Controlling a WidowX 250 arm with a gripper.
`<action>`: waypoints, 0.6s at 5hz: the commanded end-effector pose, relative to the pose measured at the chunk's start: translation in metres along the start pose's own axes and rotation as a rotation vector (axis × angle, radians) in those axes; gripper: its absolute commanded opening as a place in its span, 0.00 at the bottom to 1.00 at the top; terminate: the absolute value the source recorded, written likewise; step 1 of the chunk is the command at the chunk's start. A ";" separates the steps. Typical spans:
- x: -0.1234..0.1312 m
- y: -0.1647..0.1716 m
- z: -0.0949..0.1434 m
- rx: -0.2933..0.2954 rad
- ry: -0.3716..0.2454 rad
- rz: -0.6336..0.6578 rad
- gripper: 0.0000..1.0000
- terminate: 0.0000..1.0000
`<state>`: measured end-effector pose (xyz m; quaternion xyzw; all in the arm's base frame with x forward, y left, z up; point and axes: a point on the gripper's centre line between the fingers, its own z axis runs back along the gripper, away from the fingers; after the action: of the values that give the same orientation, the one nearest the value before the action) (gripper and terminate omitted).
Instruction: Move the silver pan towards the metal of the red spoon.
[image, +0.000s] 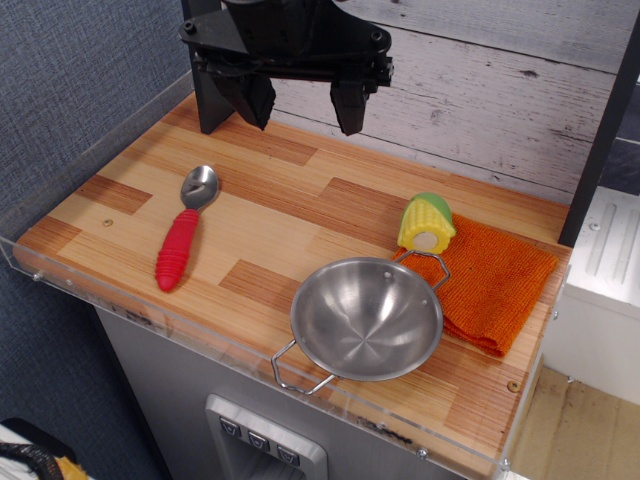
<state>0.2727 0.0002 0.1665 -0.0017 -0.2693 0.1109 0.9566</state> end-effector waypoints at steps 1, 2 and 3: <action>0.000 0.000 0.000 0.000 0.000 0.000 1.00 0.00; 0.004 -0.009 -0.003 -0.075 0.003 -0.100 1.00 0.00; 0.008 -0.037 -0.008 -0.177 0.031 -0.214 1.00 0.00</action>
<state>0.2900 -0.0370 0.1548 -0.0628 -0.2434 -0.0190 0.9677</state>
